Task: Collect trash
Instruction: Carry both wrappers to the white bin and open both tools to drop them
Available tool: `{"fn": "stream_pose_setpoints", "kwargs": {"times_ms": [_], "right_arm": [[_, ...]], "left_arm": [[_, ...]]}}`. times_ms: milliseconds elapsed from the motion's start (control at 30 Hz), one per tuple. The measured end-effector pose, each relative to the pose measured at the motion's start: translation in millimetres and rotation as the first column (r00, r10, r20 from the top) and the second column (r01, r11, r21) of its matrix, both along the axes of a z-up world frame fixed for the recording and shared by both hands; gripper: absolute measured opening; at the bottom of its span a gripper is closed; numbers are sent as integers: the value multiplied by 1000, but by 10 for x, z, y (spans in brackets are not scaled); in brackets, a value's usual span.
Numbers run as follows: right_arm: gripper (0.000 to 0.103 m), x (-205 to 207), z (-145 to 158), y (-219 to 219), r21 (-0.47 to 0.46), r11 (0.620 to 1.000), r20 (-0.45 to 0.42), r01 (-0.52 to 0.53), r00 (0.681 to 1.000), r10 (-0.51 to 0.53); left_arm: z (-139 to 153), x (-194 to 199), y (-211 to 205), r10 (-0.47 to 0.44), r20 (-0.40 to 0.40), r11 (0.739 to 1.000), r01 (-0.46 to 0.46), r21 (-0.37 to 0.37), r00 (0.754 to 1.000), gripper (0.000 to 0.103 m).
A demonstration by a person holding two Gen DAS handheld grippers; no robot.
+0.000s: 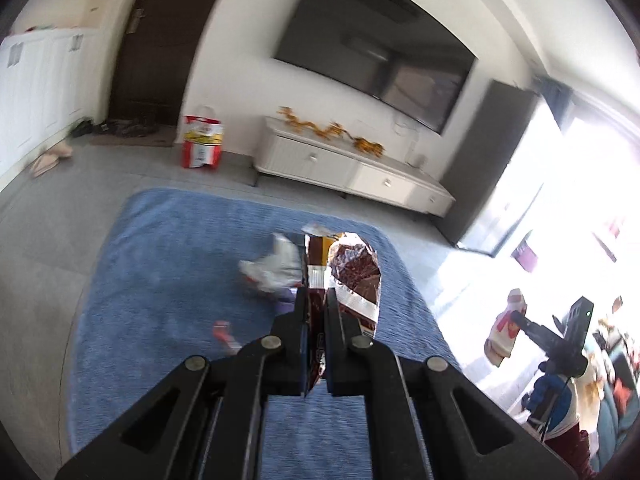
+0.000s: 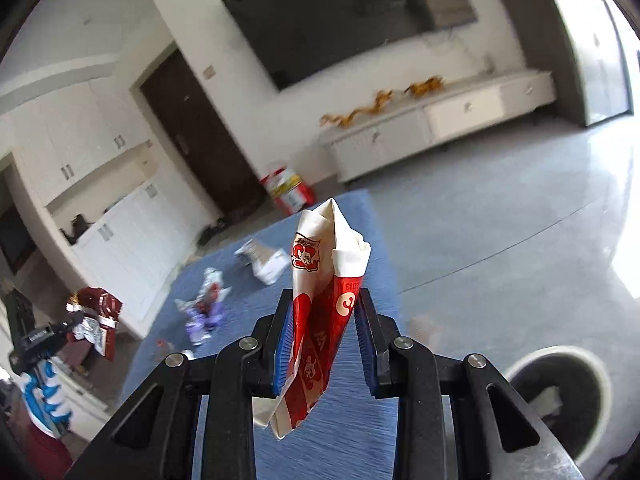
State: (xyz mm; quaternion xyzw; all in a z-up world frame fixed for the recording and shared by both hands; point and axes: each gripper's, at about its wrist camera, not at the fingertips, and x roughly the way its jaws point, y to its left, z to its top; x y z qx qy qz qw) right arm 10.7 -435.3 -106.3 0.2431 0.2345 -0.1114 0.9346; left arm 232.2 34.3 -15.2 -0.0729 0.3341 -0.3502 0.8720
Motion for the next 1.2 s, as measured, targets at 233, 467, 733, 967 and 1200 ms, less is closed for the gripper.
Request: {"fn": "stream_pose_setpoints", "kwargs": {"times_ms": [233,467,733,967,1200], "right_arm": [[30,-800,-12,-403,-178,969,-66,172,980,-186],[30,-1357,-463,-907,-186,936,-132,298,937,-324],[31,-1383,-1160,-1247,-136,935,-218,329,910,-352],[32,-1246,-1566,-1415,-112,940,-287,321,896,-340],[34,-1231,-1837,-1531,-77,949,-334,307,889,-315]], "left_arm": [[58,-433,-1307,-241,8,969,240,59,970,5],[-216,-948,-2755,-450,-48,878,452,156,892,5],[-898,-1439,-4155,-565,-138,742,575,346,813,6],[-1588,-1620,-4825,-572,-252,665,621,413,780,8],[-1941,-1793,-5106,-583,-304,620,654,432,754,9]]}}
